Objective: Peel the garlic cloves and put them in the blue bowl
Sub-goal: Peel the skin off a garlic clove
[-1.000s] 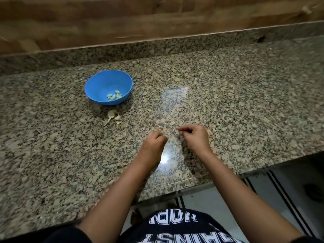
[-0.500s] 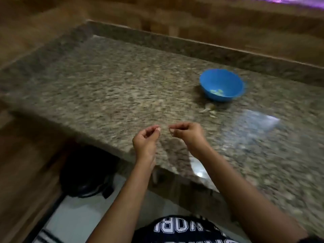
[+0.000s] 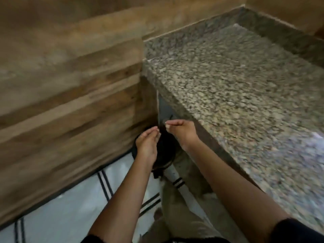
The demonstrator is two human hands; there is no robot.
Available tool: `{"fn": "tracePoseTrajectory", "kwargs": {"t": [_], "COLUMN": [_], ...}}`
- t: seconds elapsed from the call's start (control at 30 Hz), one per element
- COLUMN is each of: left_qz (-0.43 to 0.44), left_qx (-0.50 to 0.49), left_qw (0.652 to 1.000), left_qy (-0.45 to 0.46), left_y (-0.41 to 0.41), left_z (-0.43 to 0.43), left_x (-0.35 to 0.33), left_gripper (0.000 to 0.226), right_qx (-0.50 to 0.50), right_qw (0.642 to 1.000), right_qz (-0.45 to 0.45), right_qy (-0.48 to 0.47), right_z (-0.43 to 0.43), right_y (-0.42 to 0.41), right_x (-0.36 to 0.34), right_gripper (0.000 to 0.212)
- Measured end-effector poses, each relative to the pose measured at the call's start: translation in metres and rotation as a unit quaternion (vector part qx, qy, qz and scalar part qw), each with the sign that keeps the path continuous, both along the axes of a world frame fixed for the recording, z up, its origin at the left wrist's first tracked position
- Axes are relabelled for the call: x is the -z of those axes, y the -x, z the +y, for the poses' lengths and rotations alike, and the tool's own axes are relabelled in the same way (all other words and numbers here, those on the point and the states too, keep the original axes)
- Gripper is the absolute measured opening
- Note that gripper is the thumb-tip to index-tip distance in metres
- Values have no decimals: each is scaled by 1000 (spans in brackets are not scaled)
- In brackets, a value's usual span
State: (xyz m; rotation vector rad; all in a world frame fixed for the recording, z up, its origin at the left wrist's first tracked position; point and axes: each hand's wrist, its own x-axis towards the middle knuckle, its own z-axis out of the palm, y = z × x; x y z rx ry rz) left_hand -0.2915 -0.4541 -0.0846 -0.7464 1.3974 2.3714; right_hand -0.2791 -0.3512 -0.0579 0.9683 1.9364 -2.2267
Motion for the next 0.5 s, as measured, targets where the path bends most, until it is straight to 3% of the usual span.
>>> {"fn": "tracePoseTrajectory", "kwargs": {"t": [0.2,0.33,0.5], "left_qz": [-80,-126,-158], "left_qx": [-41,-5,36], "left_qw": [996,990,978], "left_qy": [29,66,133], "left_y": [61,85,93], "left_z": [-37,-40,-36], "left_x": [68,116,156], "left_gripper": [13,13,12], "right_qx": [-30,-22,1], "right_qw": [998,990,977], "right_qz": [-58,-128,-189], "right_qy": [20,58,96], "right_z": [-34,-37,-29], "right_y": [69,106,125], "right_x": [85,142,188], "right_gripper": [11,13,31]}}
